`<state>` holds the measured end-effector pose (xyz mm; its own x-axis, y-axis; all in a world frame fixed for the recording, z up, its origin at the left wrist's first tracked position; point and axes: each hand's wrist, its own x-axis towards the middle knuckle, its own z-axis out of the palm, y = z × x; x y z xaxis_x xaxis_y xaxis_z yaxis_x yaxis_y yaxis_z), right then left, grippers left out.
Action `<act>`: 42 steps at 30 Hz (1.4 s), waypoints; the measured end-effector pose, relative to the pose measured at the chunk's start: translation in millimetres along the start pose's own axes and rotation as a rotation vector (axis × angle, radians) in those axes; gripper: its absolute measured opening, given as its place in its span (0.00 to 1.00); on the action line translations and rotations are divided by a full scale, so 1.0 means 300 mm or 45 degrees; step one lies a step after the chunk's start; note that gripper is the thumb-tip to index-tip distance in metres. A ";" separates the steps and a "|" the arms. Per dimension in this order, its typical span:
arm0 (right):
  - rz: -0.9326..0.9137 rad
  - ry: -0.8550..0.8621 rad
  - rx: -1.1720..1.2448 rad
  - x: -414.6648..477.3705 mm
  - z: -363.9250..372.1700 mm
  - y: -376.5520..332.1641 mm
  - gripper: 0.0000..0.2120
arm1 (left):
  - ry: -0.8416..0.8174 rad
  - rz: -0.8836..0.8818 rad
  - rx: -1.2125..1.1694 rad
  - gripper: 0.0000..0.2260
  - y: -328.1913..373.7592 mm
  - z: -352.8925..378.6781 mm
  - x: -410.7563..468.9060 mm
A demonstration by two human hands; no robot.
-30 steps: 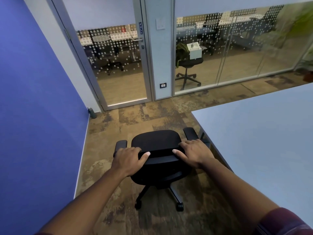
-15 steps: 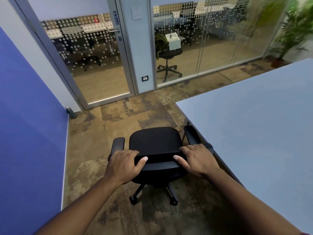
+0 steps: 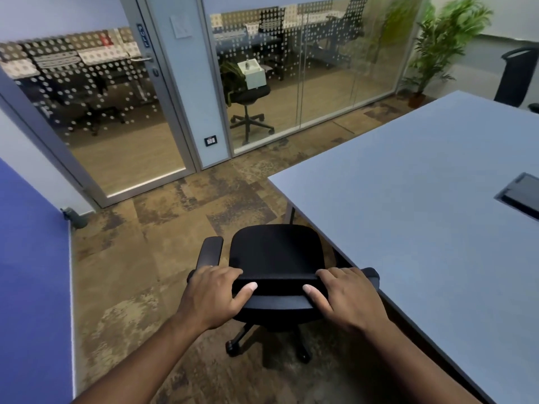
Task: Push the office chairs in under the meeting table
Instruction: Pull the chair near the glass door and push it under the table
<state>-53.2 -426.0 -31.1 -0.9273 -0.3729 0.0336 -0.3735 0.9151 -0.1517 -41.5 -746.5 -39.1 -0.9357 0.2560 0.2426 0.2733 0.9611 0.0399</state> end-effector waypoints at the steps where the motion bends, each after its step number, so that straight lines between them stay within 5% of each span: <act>1: 0.023 -0.001 -0.002 -0.016 0.001 0.000 0.36 | 0.002 0.024 0.001 0.32 0.004 0.000 0.007; 8: 0.176 0.025 0.031 -0.113 -0.003 -0.024 0.36 | -0.056 0.154 -0.050 0.24 0.012 0.006 0.058; 17: 0.357 0.092 0.020 -0.212 0.009 -0.052 0.33 | -0.206 0.283 -0.136 0.37 0.020 0.036 0.135; 42: 0.612 0.144 0.031 -0.264 -0.021 -0.048 0.34 | -0.326 0.705 -0.220 0.27 0.099 0.075 0.468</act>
<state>25.5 -408.5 -25.3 -0.9919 0.1112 0.0613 0.0970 0.9752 -0.1991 -169.9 -679.8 -25.7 -0.6633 0.7476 0.0337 0.7441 0.6541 0.1362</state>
